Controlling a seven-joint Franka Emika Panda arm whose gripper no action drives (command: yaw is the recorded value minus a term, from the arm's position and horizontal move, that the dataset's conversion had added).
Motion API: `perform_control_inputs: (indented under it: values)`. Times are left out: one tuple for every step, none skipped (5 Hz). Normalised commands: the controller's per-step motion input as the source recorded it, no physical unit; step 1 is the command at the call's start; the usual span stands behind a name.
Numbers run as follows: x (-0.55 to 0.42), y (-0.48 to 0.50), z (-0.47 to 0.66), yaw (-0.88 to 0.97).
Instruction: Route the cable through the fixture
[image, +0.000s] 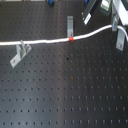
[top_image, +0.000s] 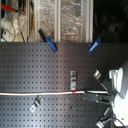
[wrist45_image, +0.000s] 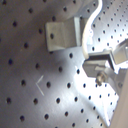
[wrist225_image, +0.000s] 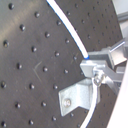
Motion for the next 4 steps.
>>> perform_control_inputs:
  values:
    - [0.231, 0.301, 0.08, 0.26]
    - [0.011, 0.001, 0.19, 0.04]
    - [-0.146, -0.247, 0.07, 0.04]
    - [-0.279, -0.374, 0.00, 0.09]
